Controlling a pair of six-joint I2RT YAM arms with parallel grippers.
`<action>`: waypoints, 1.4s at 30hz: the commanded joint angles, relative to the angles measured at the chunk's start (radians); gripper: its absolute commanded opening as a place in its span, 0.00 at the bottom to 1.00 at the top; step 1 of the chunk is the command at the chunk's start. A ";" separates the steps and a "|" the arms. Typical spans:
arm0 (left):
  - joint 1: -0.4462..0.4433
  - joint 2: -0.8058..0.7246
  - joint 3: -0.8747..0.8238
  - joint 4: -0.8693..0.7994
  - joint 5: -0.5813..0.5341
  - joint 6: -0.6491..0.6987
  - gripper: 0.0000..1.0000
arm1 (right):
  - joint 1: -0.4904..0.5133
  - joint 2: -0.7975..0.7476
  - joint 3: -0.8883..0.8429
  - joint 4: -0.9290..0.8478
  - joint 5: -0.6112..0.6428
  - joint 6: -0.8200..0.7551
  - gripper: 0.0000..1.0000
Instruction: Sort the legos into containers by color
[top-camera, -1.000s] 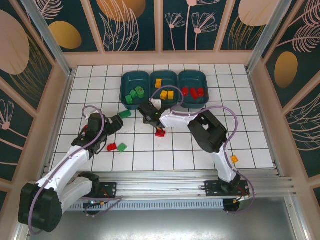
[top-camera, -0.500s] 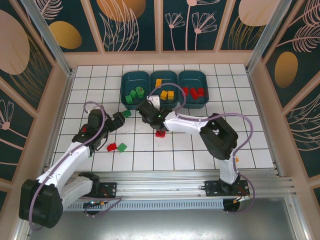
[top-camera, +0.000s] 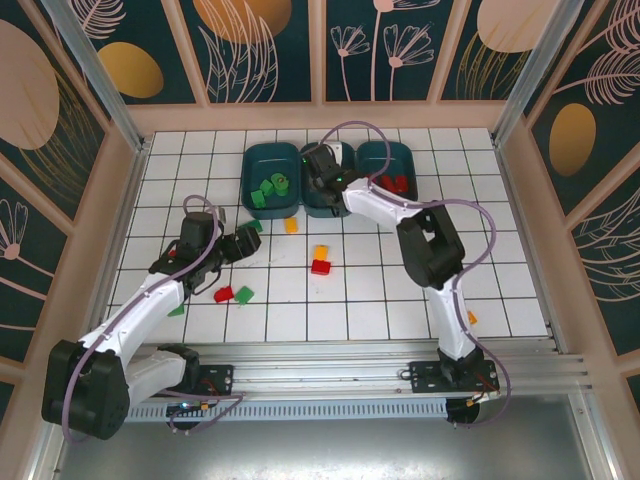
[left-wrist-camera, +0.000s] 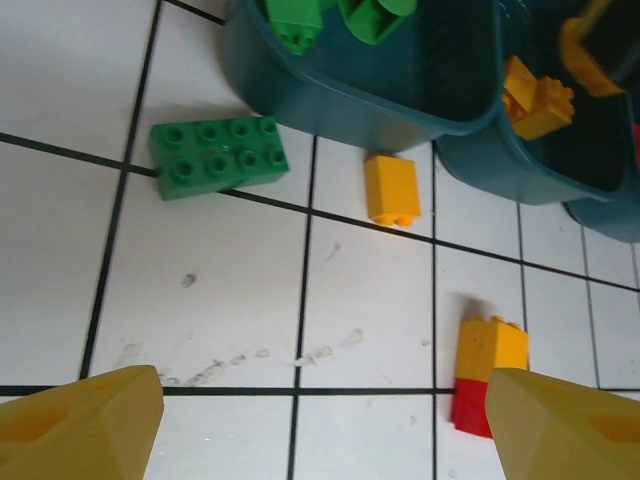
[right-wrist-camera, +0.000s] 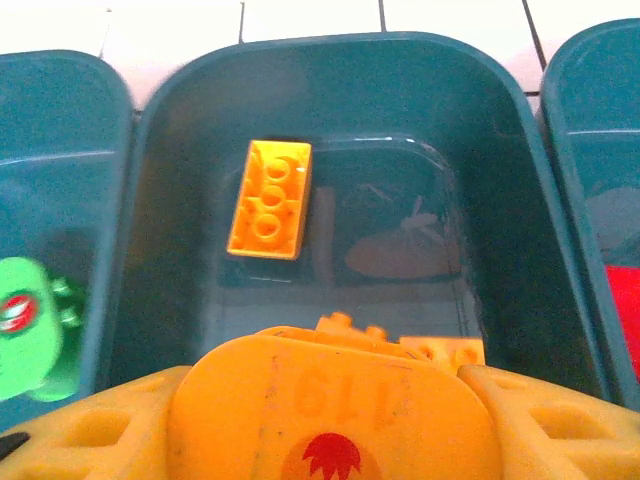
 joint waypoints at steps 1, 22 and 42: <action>-0.005 0.002 0.032 0.000 0.076 0.026 0.84 | -0.016 0.070 0.132 -0.112 -0.031 -0.039 0.64; -0.479 0.464 0.350 -0.116 -0.217 0.121 0.79 | -0.048 -0.634 -0.727 0.110 -0.016 0.106 0.85; -0.532 0.845 0.580 -0.019 -0.330 0.126 0.40 | -0.098 -0.819 -1.031 0.134 -0.097 0.149 0.80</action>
